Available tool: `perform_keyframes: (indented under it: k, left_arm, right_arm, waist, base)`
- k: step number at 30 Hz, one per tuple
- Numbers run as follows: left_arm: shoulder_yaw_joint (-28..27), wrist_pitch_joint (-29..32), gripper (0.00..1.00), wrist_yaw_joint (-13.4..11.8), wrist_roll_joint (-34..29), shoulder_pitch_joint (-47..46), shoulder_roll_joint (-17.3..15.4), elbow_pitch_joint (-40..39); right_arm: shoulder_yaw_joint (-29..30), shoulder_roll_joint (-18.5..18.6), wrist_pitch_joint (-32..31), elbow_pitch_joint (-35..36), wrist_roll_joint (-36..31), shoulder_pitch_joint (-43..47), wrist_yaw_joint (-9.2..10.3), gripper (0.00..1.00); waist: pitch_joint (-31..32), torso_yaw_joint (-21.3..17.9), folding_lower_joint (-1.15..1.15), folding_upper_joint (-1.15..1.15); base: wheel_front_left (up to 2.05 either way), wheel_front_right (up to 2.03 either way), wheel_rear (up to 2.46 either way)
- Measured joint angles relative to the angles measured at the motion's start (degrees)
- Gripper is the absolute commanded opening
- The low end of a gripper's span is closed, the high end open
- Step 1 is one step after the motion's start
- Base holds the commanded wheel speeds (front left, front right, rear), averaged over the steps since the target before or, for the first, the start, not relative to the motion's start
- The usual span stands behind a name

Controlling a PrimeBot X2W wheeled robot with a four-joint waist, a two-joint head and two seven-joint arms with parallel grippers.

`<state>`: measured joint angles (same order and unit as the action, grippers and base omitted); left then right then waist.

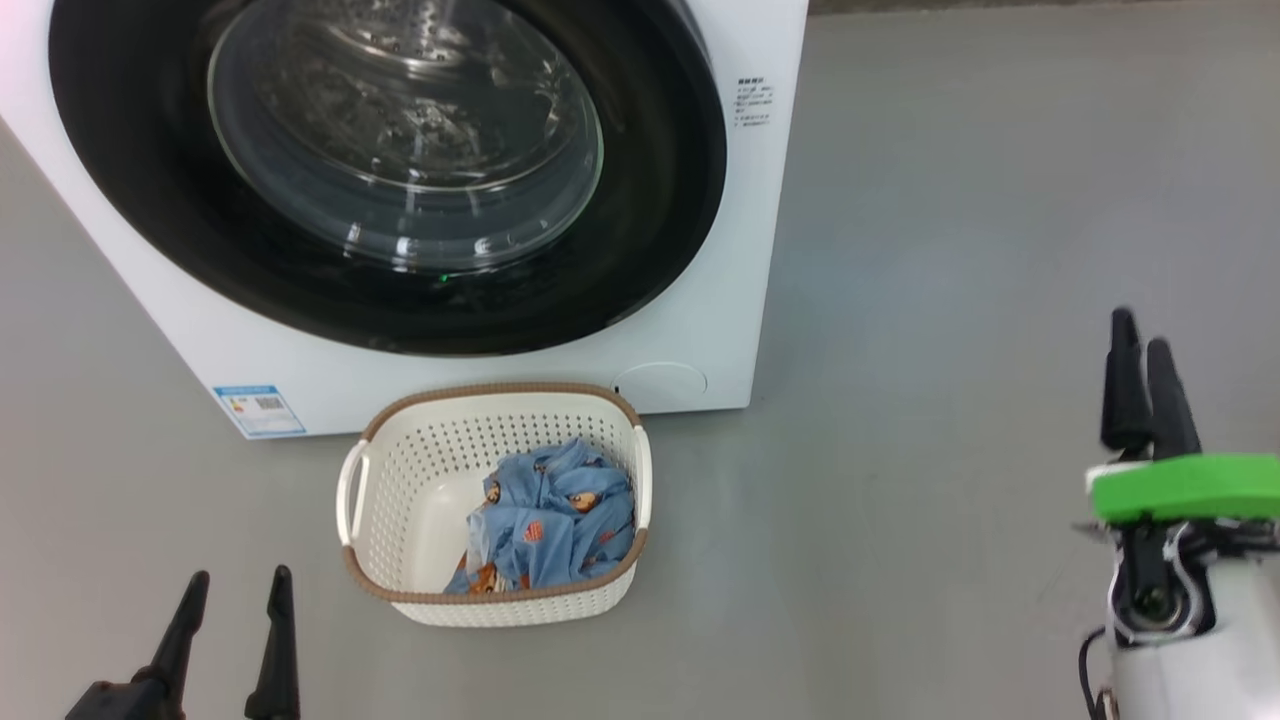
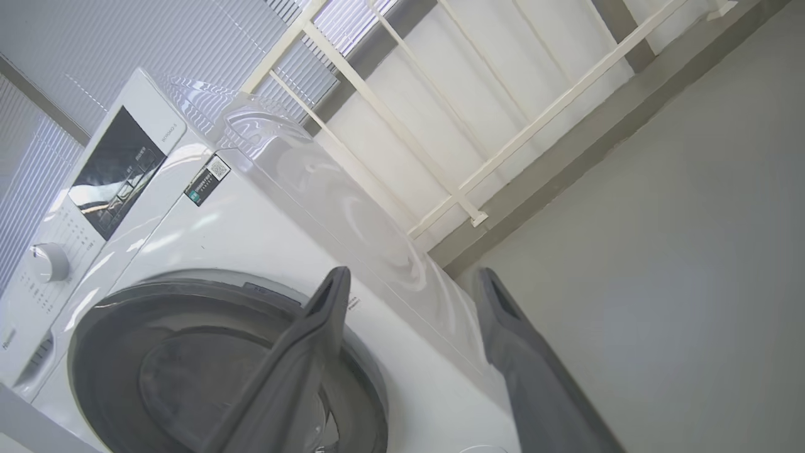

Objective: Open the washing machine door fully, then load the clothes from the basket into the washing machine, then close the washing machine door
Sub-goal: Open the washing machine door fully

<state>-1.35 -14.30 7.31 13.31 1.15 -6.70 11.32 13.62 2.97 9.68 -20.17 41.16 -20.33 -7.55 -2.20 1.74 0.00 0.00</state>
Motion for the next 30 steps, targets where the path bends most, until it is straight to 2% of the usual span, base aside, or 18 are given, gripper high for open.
perform_keyframes:
  k: [4, 6, 7, 8, 9, 11, 20, 30]
  left_arm:
    - [0.57, 0.01, 1.0, 0.0, 0.22, -0.3, 0.03, -0.27]
    - [0.79, 0.0, 1.0, 0.0, 0.52, -0.4, 0.04, -0.42]
    - [0.91, 0.0, 1.0, 0.0, 0.58, -0.56, 0.05, -0.44]
    - [1.04, 0.0, 1.0, 0.01, 0.58, -0.79, 0.05, -0.49]
    - [1.13, 0.0, 1.0, 0.0, 0.59, -1.09, 0.07, -0.53]
    - [1.43, 0.0, 1.0, 0.01, 0.62, -1.97, 0.07, -0.77]
    - [2.61, 0.0, 1.0, 0.0, 1.1, -5.31, 0.22, -1.35]
    - [3.26, 0.0, 1.0, 0.01, 2.12, -7.87, 0.53, -1.7]
  right_arm:
    - [1.81, 0.0, -2.87, -1.1, 10.15, -4.63, 0.0, 0.99]
    - [2.55, 0.02, -4.07, -1.93, 14.14, -6.89, 0.0, 0.75]
    - [3.03, 0.01, -4.43, -2.43, 15.8, -7.95, 0.0, 0.75]
    - [3.43, 0.01, -5.1, -2.98, 17.34, -8.96, 0.0, 0.49]
    - [3.72, 0.02, -5.66, -3.46, 18.59, -9.9, 0.0, 0.42]
    - [3.98, 0.1, -7.17, -4.64, 21.78, -11.77, 0.0, 0.01]
    - [3.96, 0.13, -14.44, -8.28, 30.2, -19.65, 0.01, 0.0]
    - [6.3, 0.43, -23.93, -15.27, 31.5, -30.29, 0.01, 0.0]
  waist:
    - [-1.68, 0.65, 0.0, 0.0]
    - [-2.67, 1.0, 0.0, 0.0]
    - [-3.18, 1.19, 0.0, 0.0]
    - [-3.68, 1.38, 0.0, 0.0]
    - [-4.2, 1.57, 0.0, 0.0]
    - [-5.23, 1.99, 0.0, 0.0]
    - [-9.84, 4.04, 0.0, 0.0]
    - [-14.32, 5.69, 0.0, 0.0]
  base:
    - [0.0, 0.0, 0.0]
    - [0.0, 0.0, 0.0]
    - [0.0, 0.0, 0.0]
    - [0.0, 0.0, 0.0]
    - [0.0, 0.0, 0.0]
    - [0.0, 0.0, 0.0]
    - [0.0, 0.0, 0.0]
    - [0.0, 0.0, 0.0]
